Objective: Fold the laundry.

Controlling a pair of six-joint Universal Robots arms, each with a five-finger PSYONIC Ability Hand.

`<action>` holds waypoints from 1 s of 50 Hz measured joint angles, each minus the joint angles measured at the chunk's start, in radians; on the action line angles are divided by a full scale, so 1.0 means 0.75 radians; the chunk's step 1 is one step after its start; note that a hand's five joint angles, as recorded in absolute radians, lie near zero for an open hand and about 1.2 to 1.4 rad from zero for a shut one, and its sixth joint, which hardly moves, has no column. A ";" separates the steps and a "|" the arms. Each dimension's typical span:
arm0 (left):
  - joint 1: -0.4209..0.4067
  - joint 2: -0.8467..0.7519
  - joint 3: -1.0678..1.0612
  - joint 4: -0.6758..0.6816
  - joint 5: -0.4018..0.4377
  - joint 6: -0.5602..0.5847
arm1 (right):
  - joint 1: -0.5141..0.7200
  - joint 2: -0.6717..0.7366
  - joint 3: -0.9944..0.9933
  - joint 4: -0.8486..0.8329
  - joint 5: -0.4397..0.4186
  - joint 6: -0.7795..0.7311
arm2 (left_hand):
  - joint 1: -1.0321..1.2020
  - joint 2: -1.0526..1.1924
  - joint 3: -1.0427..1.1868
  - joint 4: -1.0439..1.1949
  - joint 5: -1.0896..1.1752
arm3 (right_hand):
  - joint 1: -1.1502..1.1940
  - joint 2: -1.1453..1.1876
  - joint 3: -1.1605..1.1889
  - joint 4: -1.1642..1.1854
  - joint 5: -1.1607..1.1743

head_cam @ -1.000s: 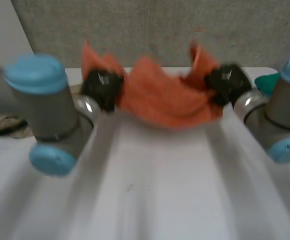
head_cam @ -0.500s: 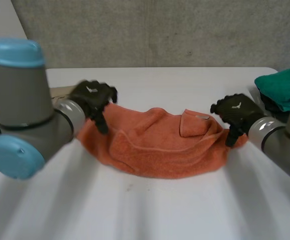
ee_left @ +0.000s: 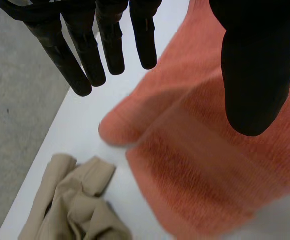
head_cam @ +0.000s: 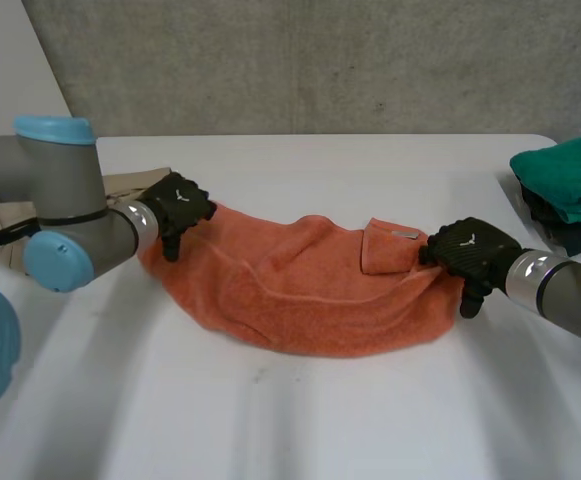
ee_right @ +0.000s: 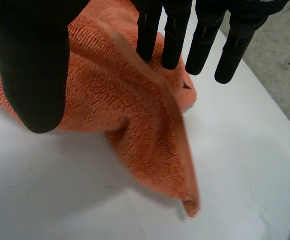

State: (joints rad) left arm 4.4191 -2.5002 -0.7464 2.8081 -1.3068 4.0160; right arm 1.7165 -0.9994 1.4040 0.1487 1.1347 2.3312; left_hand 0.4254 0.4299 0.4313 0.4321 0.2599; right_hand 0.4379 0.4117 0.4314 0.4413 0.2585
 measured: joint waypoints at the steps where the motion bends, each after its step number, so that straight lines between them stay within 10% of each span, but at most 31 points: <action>1: 0.001 -0.020 0.021 -0.004 -0.015 0.007 | 0.002 0.010 0.000 -0.009 0.001 0.005 | 0.000 0.000 0.000 0.000 0.000 | 0.000 0.000 0.000 0.000 0.001; 12: 0.014 -0.173 0.193 -0.060 -0.115 0.041 | 0.030 0.069 0.011 -0.133 0.005 0.047 | 0.025 0.026 0.020 0.025 0.024 | 0.584 0.643 0.606 0.604 0.567; 17: 0.015 -0.209 0.240 -0.114 -0.113 0.033 | 0.035 0.064 0.025 -0.184 0.013 0.060 | 0.960 0.893 0.884 0.892 0.880 | 0.849 1.011 0.992 0.993 0.950; 25: 0.022 -0.204 0.250 -0.164 -0.144 0.027 | 0.021 -0.034 0.073 -0.160 0.025 0.071 | 0.981 1.009 1.001 1.013 0.973 | 0.849 1.011 0.997 0.998 0.951; 50: 0.105 0.447 -0.493 -0.278 -0.237 0.019 | -0.087 -0.143 -0.078 0.729 0.141 -0.421 | 0.981 1.019 1.011 1.019 0.973 | 0.849 1.011 0.997 0.999 0.988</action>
State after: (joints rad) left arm 4.4979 -2.1651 -1.1164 2.6000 -1.4845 4.0301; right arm 1.6509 -1.1067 1.3456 0.6956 1.2403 2.0153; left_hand 1.1615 1.1944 1.1898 1.1961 0.9898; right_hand 1.0749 1.1703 1.1791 1.1901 0.9992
